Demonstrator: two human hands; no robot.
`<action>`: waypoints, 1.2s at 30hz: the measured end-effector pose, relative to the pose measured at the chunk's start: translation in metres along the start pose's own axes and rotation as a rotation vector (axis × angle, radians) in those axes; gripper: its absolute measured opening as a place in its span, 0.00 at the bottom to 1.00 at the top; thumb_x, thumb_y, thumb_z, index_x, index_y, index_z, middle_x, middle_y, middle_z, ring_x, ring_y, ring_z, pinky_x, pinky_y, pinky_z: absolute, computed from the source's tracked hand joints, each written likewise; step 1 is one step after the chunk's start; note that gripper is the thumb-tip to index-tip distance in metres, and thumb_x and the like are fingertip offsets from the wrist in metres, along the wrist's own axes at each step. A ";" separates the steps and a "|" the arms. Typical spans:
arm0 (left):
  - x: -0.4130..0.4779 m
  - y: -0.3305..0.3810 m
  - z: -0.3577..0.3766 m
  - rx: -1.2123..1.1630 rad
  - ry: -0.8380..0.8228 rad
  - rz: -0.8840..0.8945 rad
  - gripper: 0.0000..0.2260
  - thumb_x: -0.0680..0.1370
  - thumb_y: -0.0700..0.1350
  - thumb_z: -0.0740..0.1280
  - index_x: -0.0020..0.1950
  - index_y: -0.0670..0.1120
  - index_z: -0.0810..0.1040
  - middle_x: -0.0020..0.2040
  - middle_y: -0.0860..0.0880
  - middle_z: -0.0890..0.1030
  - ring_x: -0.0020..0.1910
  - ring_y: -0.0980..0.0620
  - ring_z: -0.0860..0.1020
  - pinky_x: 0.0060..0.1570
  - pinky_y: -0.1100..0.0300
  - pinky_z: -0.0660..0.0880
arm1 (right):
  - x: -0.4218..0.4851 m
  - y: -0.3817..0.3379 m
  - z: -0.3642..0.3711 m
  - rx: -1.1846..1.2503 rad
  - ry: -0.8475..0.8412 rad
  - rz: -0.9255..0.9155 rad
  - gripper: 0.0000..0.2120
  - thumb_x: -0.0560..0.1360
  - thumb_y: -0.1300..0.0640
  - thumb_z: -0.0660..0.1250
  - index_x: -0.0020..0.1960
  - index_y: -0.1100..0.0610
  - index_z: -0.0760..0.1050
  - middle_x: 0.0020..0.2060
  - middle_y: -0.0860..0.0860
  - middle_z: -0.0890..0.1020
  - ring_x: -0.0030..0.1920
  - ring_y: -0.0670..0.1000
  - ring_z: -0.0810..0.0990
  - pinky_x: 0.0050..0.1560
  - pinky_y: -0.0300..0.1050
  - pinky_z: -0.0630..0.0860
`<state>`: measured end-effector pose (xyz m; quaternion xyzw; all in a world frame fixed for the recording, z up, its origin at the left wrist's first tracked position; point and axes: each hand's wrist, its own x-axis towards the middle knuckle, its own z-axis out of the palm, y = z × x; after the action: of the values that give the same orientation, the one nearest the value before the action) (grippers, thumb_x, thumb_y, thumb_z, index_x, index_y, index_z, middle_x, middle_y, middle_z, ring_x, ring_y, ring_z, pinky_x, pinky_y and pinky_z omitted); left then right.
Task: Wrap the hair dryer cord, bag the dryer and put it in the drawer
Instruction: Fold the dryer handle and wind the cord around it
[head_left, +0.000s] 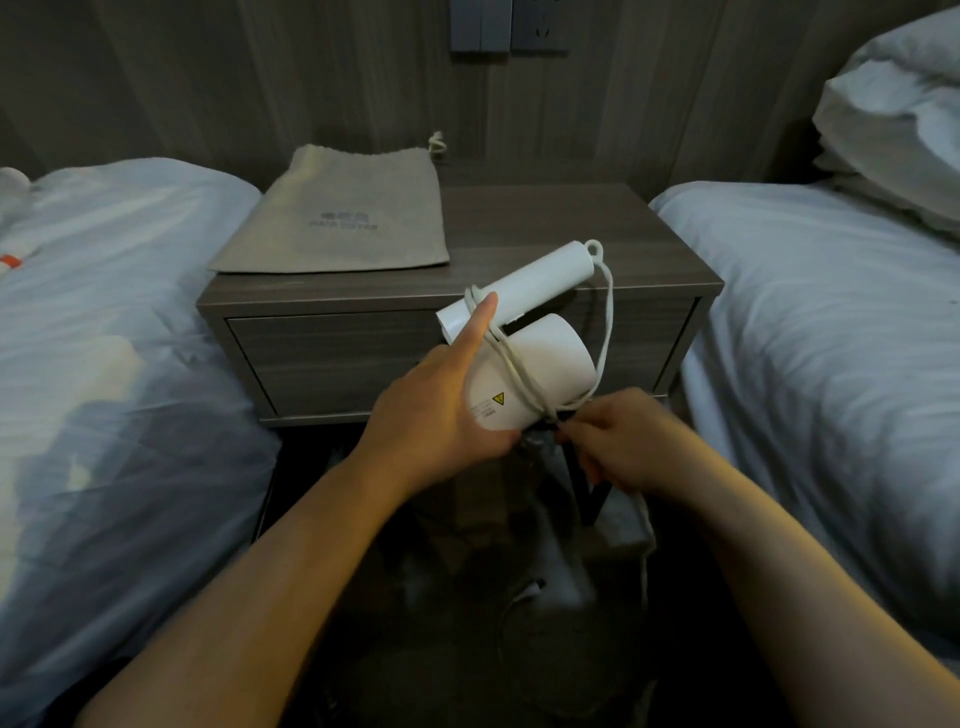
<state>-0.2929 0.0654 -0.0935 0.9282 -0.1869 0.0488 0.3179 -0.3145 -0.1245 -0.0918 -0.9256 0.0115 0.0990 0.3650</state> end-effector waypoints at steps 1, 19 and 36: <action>0.000 0.000 0.001 0.021 0.007 0.006 0.51 0.65 0.55 0.74 0.71 0.68 0.37 0.66 0.51 0.71 0.57 0.51 0.74 0.54 0.48 0.75 | -0.001 -0.001 0.004 -0.044 0.016 -0.030 0.17 0.76 0.53 0.62 0.30 0.55 0.77 0.22 0.50 0.77 0.19 0.41 0.72 0.30 0.40 0.69; 0.001 -0.017 0.009 0.371 -0.089 0.204 0.49 0.68 0.58 0.70 0.70 0.67 0.32 0.66 0.45 0.69 0.60 0.48 0.71 0.50 0.54 0.74 | -0.016 -0.006 -0.016 -0.448 -0.204 -0.214 0.07 0.75 0.57 0.62 0.44 0.51 0.79 0.32 0.43 0.75 0.37 0.44 0.78 0.41 0.40 0.75; -0.001 -0.030 0.012 0.410 -0.232 0.356 0.48 0.67 0.57 0.69 0.71 0.67 0.34 0.64 0.50 0.71 0.58 0.51 0.72 0.50 0.57 0.73 | -0.018 0.000 -0.038 -0.215 -0.041 -0.368 0.07 0.70 0.63 0.70 0.42 0.52 0.83 0.37 0.45 0.83 0.41 0.41 0.80 0.42 0.30 0.72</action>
<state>-0.2827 0.0804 -0.1199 0.9251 -0.3682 0.0342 0.0869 -0.3258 -0.1515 -0.0611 -0.9436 -0.1756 0.0502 0.2762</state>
